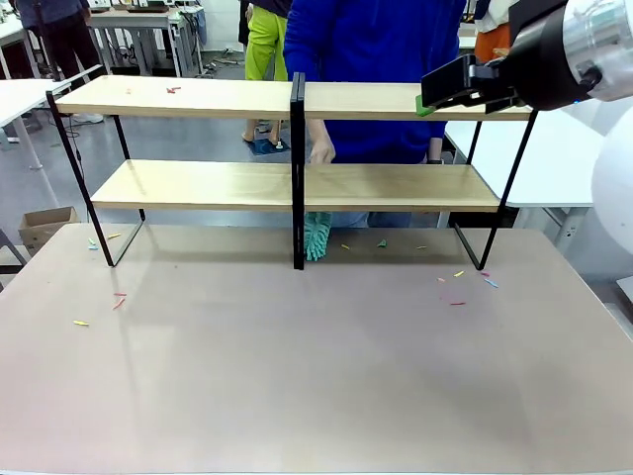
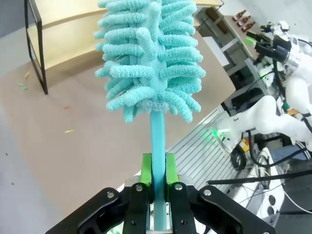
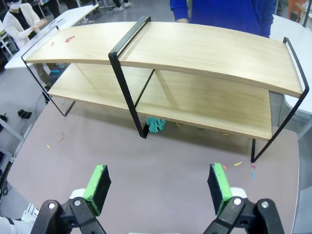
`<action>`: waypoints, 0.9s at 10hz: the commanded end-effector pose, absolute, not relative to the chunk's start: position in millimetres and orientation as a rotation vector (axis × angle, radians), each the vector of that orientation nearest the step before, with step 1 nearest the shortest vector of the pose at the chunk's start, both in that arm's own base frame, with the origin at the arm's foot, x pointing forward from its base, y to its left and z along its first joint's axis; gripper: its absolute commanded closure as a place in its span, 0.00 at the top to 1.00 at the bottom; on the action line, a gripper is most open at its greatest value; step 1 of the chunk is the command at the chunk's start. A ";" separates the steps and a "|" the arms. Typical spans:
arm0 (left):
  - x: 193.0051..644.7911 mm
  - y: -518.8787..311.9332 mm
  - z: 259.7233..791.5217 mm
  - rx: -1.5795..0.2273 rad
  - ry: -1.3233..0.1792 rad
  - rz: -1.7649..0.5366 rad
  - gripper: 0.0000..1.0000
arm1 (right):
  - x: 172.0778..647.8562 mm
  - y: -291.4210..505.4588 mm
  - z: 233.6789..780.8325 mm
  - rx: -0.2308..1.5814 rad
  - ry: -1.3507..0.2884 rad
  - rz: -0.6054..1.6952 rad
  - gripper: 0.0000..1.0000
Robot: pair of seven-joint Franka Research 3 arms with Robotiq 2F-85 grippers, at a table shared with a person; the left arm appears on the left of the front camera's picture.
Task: Clean the shelves.
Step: Clean another randomly selected level of the Shelf with the Duster.
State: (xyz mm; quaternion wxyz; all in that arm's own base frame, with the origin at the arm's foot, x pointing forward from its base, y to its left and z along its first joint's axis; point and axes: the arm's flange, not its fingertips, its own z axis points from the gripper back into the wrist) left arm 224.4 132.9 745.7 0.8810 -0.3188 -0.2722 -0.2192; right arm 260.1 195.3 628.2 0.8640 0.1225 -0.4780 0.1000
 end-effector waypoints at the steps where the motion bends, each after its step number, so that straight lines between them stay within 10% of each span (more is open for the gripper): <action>1: 224.9 128.7 752.5 -0.657 -0.570 -0.483 0.13 | 260.4 195.6 629.3 0.261 -1.002 0.208 1.00; 9: 296.7 -11.7 753.6 -0.482 -0.467 -0.321 0.13 | 260.4 195.6 629.3 0.261 -1.002 0.208 1.00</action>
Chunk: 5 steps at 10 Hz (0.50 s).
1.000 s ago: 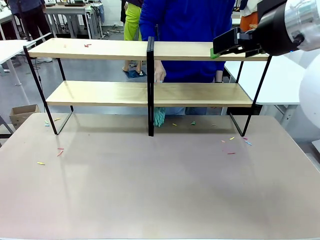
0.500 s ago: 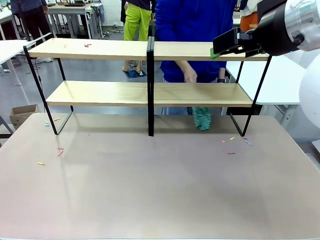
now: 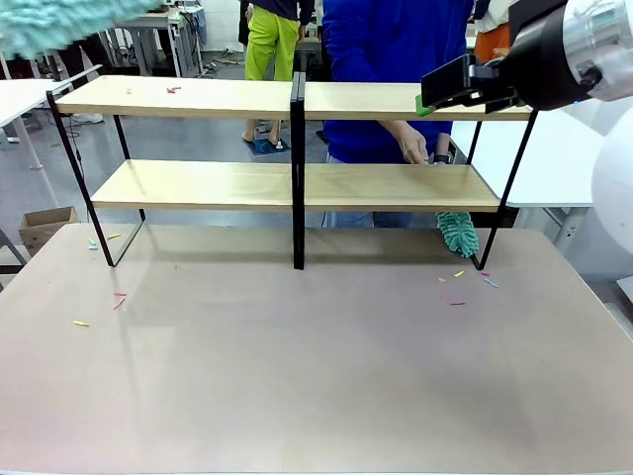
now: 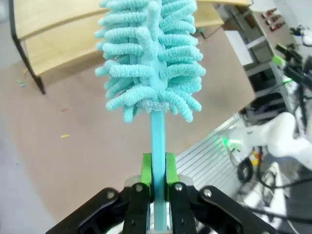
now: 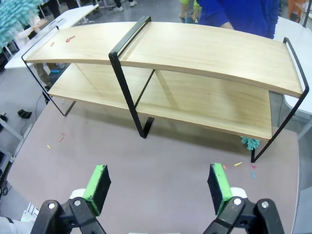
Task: Clean the shelves.
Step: Clean another randomly selected level of the Shelf with the Duster.
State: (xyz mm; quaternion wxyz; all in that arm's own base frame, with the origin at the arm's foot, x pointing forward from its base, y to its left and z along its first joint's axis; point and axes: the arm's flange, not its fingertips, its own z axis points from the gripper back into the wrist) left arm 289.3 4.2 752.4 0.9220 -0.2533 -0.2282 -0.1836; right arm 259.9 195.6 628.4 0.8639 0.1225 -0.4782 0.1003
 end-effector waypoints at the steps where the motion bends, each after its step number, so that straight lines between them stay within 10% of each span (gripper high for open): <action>1: 324.6 -34.3 746.8 -0.420 -0.436 -0.210 0.13 | 260.4 195.6 629.3 0.261 -1.002 0.208 1.00; 5: 376.4 -109.9 690.4 -0.225 -0.407 -0.122 0.13 | 260.4 195.6 629.3 0.261 -1.002 0.208 1.00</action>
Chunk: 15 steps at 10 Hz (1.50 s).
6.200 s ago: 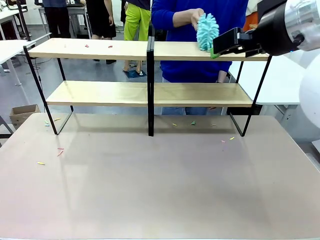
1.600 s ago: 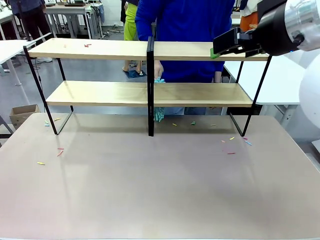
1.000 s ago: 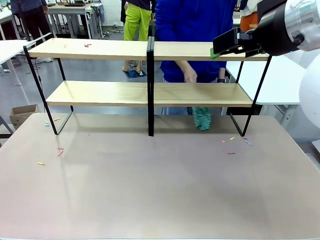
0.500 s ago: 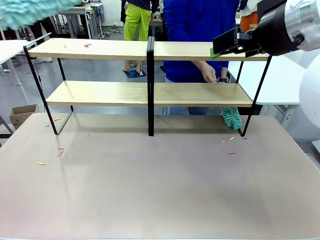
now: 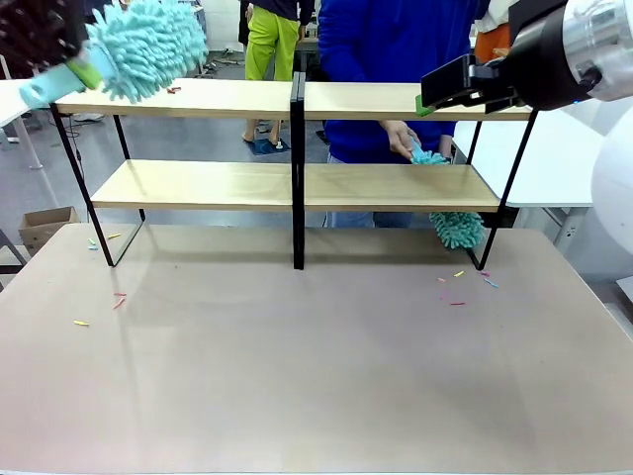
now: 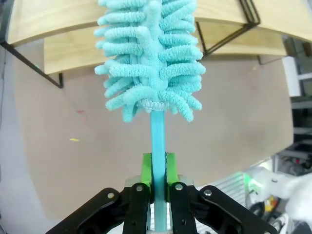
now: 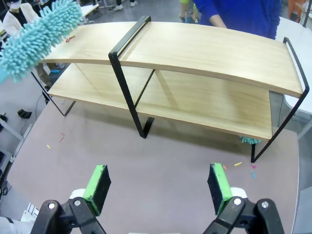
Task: Clean the shelves.
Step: Clean another randomly selected level of the Shelf with the Duster.
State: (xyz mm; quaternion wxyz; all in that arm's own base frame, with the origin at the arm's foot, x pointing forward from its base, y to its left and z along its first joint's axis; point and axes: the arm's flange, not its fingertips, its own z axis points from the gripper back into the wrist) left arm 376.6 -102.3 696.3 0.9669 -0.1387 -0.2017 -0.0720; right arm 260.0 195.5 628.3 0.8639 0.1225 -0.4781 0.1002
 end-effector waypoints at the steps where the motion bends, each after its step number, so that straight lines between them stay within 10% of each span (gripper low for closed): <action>1: 380.6 -117.3 682.0 -0.195 -0.400 -0.121 0.13 | 260.4 195.6 629.3 0.261 -1.002 0.208 1.00; 15: 365.7 -75.3 700.2 -0.010 -0.453 0.315 0.13 | 260.4 195.6 629.3 0.261 -1.002 0.208 1.00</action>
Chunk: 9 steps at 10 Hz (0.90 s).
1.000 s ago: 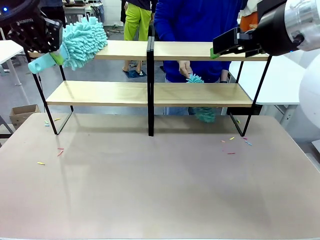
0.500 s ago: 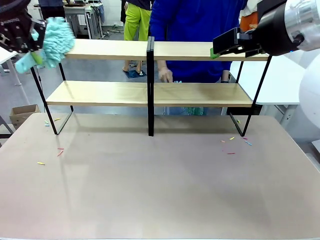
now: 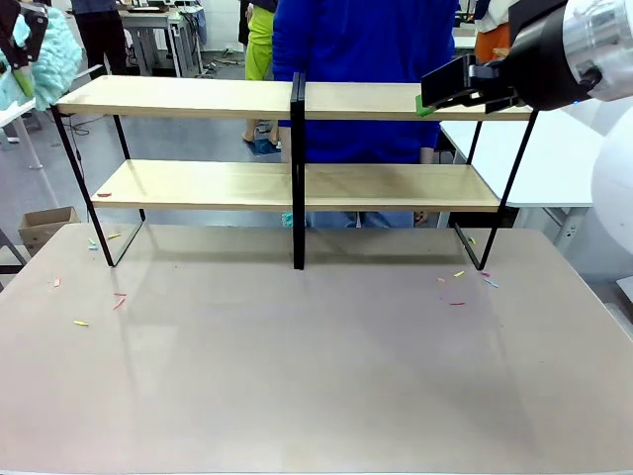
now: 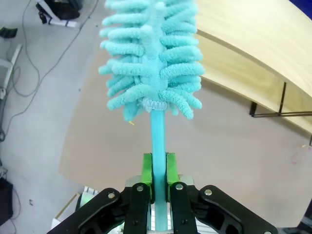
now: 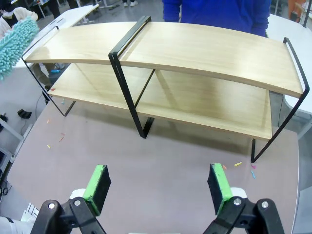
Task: Clean the shelves.
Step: Clean another randomly selected level of the Shelf with the Duster.
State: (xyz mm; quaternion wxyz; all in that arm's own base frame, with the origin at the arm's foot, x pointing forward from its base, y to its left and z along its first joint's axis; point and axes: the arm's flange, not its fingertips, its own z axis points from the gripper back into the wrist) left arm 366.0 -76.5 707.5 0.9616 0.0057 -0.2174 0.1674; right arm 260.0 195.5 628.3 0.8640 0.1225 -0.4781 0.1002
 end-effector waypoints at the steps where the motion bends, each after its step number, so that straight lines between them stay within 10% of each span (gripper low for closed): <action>1: 366.1 -75.4 699.8 -0.014 -0.451 0.307 0.13 | 260.4 195.6 629.3 0.261 -1.002 0.208 1.00; 9: 261.7 27.8 758.1 -0.530 -0.399 -0.378 0.13 | 260.4 195.6 629.3 0.261 -1.002 0.208 1.00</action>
